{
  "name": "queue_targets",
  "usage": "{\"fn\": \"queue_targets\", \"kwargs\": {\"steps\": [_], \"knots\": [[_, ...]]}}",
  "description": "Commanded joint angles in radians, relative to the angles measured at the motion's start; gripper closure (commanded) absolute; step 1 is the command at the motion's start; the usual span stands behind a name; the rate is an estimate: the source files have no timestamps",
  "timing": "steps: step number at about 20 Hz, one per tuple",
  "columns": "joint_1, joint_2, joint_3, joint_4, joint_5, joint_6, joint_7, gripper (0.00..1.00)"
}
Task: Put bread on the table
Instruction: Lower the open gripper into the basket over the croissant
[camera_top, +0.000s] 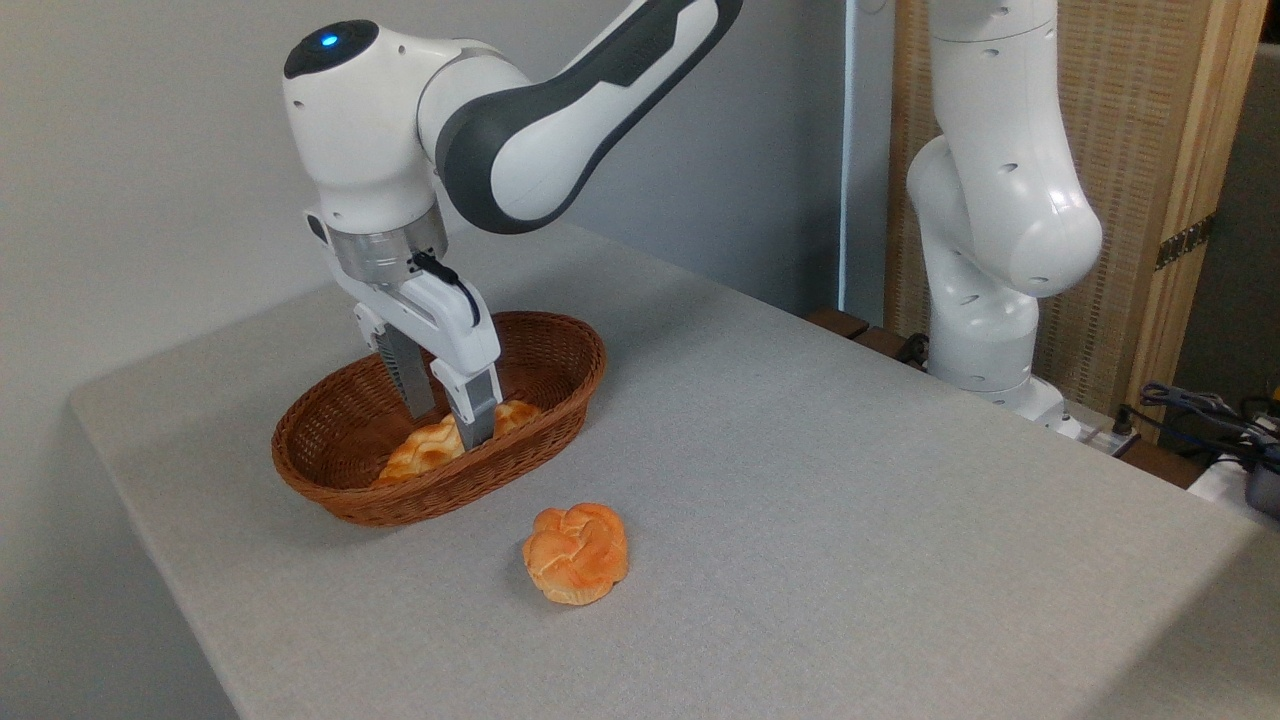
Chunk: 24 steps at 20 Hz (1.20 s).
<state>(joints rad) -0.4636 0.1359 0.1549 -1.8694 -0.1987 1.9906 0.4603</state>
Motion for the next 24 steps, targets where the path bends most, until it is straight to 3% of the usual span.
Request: {"fn": "queue_targets", "kwargs": {"steps": [1,12,15,16,17,24], "knots": [[-0.006,0.013,-0.011,0.001,0.015,0.005,0.0,0.0],[-0.041,0.063,-0.028,0.001,0.019,0.008,-0.008,0.02],[-0.04,0.063,-0.028,0.001,0.019,0.008,-0.006,0.54],[-0.04,0.063,-0.028,0.001,0.019,0.008,-0.002,0.66],[-0.04,0.063,-0.028,0.001,0.019,0.008,0.001,0.7],[-0.04,0.063,-0.028,0.001,0.019,0.008,0.001,0.67]]}}
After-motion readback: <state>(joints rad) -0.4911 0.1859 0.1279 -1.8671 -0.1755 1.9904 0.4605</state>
